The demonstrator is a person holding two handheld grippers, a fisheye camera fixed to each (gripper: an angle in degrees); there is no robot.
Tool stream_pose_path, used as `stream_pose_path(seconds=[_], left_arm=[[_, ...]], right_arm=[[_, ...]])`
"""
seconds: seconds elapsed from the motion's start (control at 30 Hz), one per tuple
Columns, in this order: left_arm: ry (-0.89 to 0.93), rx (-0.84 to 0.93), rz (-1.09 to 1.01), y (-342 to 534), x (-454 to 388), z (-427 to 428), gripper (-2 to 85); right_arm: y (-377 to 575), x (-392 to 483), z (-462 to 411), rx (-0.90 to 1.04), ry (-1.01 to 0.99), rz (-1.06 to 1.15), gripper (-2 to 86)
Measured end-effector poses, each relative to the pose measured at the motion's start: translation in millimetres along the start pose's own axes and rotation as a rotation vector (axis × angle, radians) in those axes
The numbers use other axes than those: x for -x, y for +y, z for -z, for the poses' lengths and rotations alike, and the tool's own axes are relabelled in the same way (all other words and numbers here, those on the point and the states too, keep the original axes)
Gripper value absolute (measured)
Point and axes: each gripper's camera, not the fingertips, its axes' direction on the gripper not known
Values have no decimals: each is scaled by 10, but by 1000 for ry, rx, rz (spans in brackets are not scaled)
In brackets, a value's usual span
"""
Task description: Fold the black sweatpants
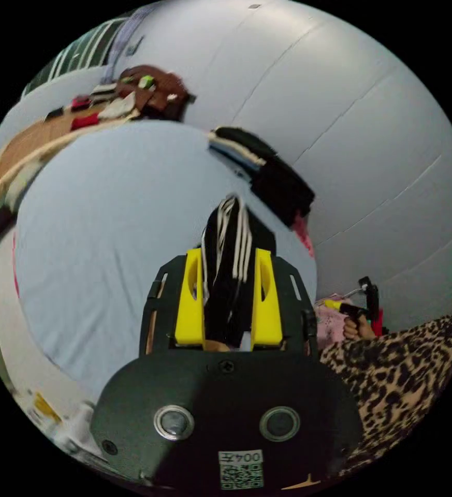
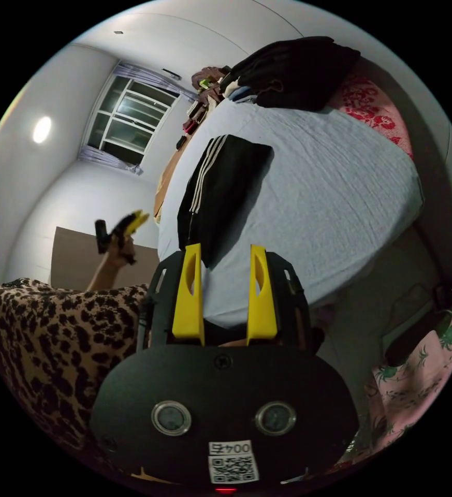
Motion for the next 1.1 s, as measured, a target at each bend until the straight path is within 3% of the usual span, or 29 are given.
stream_pose_path(seconds=[0.1,0.23,0.4,0.6,0.73,0.83,0.93,1.03,1.1], left_arm=[[67,3,192,654,383,-280,151],[28,-11,191,823,481,-566,155],[62,44,117,588,338,-820,38],[439,-31,-273,649,-750,-365,11],[499,68,-443,744,-1199,-459,8],[426,120,-585,757,-1422,-428,7],[429,109,-586,738,-1383,-341,7],[448,61,-486,699,-1091,-230,10],[343,16,-316,644,-626,-131,18]], right_arm=[[-26,128,-49,19,-24,8,136],[-116,406,-166,71,-35,57,136],[-350,942,-324,131,-42,150,137],[-788,1377,-557,199,-236,88,157],[-1079,1648,-981,311,-285,51,178],[-1241,1949,-1372,428,-185,90,167],[-1294,2163,-1515,455,-34,164,54],[-1260,2235,-1105,323,55,184,46],[-1171,2086,-458,155,158,140,44]])
